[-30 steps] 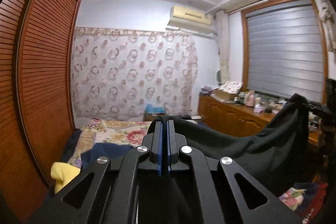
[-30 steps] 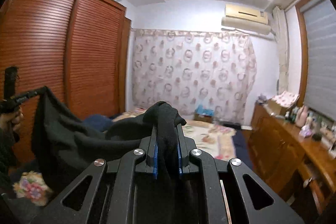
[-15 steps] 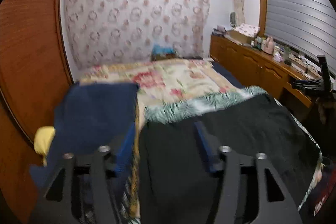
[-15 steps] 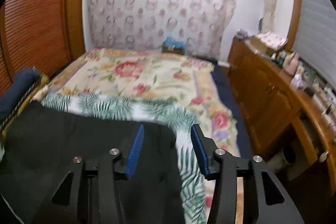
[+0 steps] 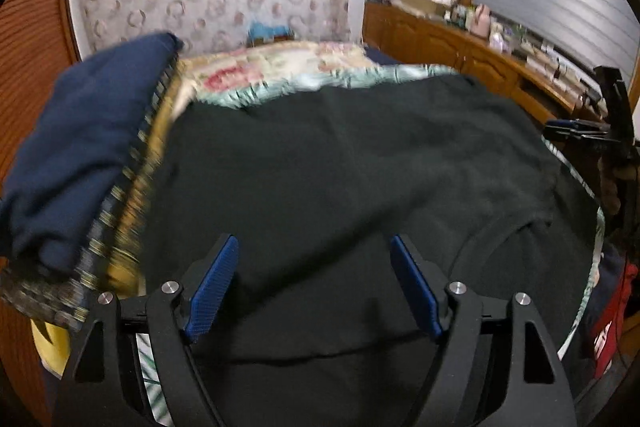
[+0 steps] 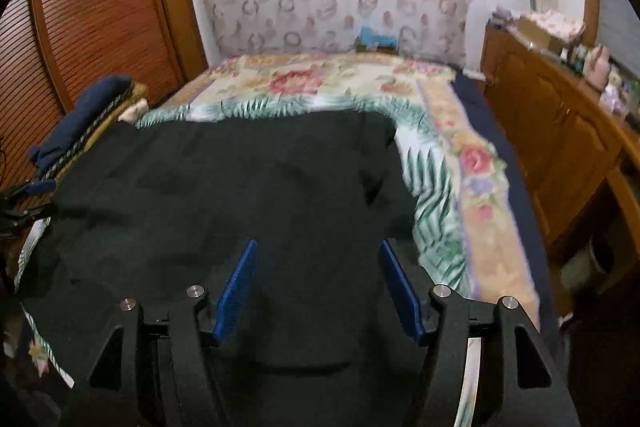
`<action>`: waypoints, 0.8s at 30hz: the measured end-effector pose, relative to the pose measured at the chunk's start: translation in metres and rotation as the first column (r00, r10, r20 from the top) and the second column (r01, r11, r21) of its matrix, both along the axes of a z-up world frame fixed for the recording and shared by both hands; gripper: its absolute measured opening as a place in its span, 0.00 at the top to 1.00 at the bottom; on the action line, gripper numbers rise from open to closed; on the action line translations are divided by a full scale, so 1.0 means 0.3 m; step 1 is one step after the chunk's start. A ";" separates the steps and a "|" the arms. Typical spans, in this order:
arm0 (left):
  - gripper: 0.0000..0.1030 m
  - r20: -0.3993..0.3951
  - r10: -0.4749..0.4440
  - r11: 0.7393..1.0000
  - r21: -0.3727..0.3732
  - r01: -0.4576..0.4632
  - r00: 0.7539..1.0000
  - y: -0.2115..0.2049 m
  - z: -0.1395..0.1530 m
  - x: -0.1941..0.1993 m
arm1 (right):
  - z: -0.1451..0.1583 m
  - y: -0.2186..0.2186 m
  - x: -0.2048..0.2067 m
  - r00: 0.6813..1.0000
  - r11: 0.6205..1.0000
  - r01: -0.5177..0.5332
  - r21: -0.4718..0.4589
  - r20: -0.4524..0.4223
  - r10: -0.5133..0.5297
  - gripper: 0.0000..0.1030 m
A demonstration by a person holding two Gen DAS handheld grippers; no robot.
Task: Fold small clothes
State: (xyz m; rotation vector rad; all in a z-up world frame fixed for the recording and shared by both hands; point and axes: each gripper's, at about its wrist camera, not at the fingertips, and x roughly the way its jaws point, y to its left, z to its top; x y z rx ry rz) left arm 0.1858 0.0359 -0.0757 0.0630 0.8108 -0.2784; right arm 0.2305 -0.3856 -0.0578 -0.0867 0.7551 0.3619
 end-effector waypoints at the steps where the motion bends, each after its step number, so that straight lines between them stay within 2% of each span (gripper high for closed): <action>1: 0.24 -0.012 -0.001 1.000 0.002 0.001 1.000 -0.007 -0.013 0.001 | 0.000 0.000 0.000 1.000 1.000 0.000 0.000 0.000 0.000 0.37; 8: 0.24 -0.064 0.003 1.000 0.019 -0.002 0.998 -0.044 -0.071 0.000 | 0.006 -0.026 0.038 0.999 0.999 0.015 -0.036 -0.047 -0.016 0.38; 11: 0.23 -0.066 0.005 0.998 0.059 -0.001 0.998 -0.071 -0.080 -0.001 | 0.008 -0.030 0.049 0.998 0.999 0.021 -0.044 -0.054 -0.023 0.38; 16: 0.18 -0.071 0.000 0.998 0.064 0.005 0.997 -0.073 -0.086 0.009 | 0.021 -0.006 0.060 0.999 0.997 0.027 -0.067 -0.029 -0.029 0.38; 24: 0.18 -0.071 -0.001 0.998 0.066 0.005 0.997 -0.078 -0.087 0.011 | 0.009 -0.013 -0.012 1.000 0.997 0.018 -0.080 -0.003 -0.018 0.38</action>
